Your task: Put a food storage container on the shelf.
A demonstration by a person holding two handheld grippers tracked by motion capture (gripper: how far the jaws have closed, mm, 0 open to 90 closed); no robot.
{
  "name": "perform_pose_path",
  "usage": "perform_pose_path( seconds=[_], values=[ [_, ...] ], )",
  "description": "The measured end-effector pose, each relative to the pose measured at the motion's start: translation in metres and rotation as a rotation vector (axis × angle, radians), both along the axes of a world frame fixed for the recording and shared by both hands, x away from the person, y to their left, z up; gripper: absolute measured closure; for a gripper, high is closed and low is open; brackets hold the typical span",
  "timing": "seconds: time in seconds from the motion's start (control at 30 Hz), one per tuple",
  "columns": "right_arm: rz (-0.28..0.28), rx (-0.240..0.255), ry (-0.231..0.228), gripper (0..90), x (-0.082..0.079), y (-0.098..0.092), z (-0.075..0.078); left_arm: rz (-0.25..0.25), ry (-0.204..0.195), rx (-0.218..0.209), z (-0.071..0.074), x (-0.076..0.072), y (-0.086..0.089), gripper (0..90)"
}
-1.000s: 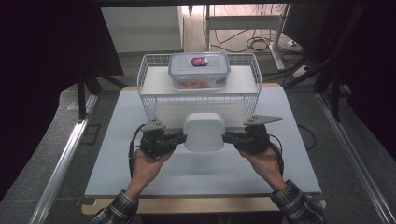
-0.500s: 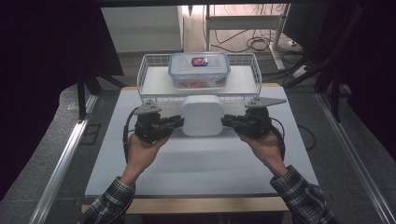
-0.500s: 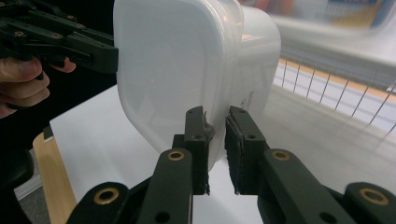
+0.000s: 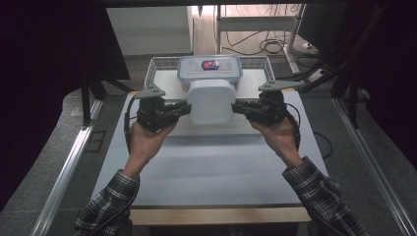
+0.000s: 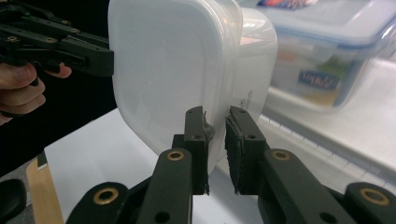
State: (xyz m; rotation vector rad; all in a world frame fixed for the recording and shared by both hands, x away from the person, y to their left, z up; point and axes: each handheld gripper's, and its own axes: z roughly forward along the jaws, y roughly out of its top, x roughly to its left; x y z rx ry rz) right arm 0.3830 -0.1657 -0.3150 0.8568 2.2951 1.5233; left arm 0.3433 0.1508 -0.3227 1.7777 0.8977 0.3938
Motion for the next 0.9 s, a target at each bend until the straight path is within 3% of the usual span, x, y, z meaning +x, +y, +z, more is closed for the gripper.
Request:
perform_pose_path(
  seconds=[0.6,0.9],
  values=[
    [-0.031,0.031,-0.041,77.8,0.029,0.006,0.039,0.011,-0.036,-0.024,0.040,0.026,0.003,79.4],
    [-0.058,0.066,-0.041,77.4,0.044,0.008,0.053,0.016,-0.044,-0.032,0.058,0.041,0.004,79.6]
  ],
)
